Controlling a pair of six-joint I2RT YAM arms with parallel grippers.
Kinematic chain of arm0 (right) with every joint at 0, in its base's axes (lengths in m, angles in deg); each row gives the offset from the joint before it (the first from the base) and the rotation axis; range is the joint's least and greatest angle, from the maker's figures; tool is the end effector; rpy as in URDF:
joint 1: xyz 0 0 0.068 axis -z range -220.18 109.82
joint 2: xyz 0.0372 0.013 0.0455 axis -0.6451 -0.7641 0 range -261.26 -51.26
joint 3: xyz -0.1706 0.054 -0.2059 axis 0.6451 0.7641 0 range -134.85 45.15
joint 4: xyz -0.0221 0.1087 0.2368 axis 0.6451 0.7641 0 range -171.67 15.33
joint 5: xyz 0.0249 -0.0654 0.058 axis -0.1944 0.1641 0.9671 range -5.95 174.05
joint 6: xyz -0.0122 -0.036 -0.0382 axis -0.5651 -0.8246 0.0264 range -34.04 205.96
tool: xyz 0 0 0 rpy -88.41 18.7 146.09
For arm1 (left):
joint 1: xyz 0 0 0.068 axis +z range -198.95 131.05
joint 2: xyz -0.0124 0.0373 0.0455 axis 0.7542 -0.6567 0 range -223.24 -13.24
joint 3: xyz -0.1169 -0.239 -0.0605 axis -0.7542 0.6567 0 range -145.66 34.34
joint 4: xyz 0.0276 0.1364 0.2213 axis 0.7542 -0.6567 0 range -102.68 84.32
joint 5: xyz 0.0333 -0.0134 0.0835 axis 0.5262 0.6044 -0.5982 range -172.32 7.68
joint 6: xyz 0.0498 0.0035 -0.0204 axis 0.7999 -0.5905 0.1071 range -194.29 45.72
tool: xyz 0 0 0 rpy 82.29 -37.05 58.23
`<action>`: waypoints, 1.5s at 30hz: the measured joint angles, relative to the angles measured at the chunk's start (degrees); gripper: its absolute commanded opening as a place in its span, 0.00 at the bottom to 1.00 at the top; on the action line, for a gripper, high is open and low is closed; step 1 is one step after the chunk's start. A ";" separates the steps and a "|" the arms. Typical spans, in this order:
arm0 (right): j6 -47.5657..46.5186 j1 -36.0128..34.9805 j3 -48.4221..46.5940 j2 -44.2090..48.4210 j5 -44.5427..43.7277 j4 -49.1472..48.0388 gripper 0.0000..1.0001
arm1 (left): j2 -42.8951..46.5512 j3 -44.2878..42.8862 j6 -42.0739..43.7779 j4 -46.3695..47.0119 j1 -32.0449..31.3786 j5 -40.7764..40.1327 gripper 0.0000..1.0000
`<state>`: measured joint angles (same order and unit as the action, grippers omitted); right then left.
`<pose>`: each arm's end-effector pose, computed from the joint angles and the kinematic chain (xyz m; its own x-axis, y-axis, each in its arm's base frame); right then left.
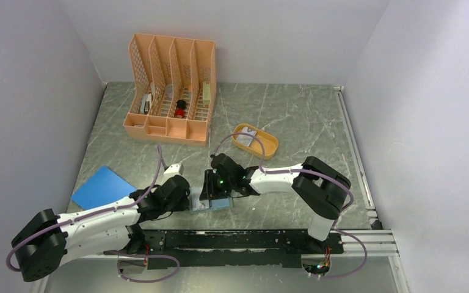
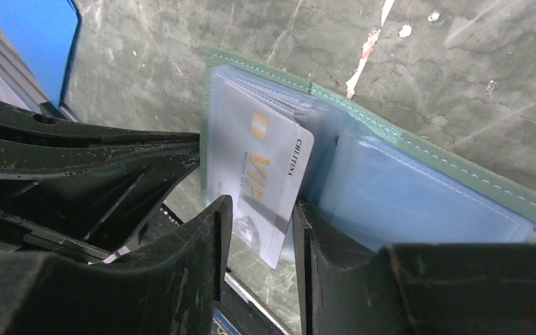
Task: Put the credit cards into the card holder
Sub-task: Insert the credit card into the card holder.
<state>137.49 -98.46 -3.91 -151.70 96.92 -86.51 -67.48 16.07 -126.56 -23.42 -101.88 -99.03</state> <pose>0.1732 0.2955 0.1403 -0.9497 -0.0848 -0.3013 -0.2672 0.7211 0.6392 0.1064 -0.1240 0.1453 -0.8206 -0.1705 -0.5455 0.0206 0.9450 -0.3264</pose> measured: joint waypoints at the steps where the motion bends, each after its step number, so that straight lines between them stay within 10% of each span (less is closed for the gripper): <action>1: -0.48 -0.28 -0.37 -0.02 -0.46 0.57 0.41 | -0.22 -0.11 0.13 0.02 0.00 -0.07 0.05; 13: -3.80 -1.57 -3.04 -0.33 -2.45 4.79 0.46 | -3.74 -2.40 2.23 -0.20 0.02 -1.05 0.05; 24: -5.16 -1.38 -4.31 2.95 -4.17 8.85 0.73 | -1.99 -4.46 2.34 -0.90 0.00 -1.73 0.10; 33: -5.73 -0.33 -4.70 8.98 -6.73 13.14 0.74 | 1.88 -5.11 2.45 -3.63 0.00 -2.67 0.63; 45: -8.96 18.99 -3.50 30.23 -21.16 12.28 0.83 | 17.33 -13.92 8.66 -9.94 0.00 -7.15 0.87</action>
<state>128.53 -79.46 -7.41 -121.47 75.76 -74.22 -50.15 2.15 -117.90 -33.36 -101.88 -106.17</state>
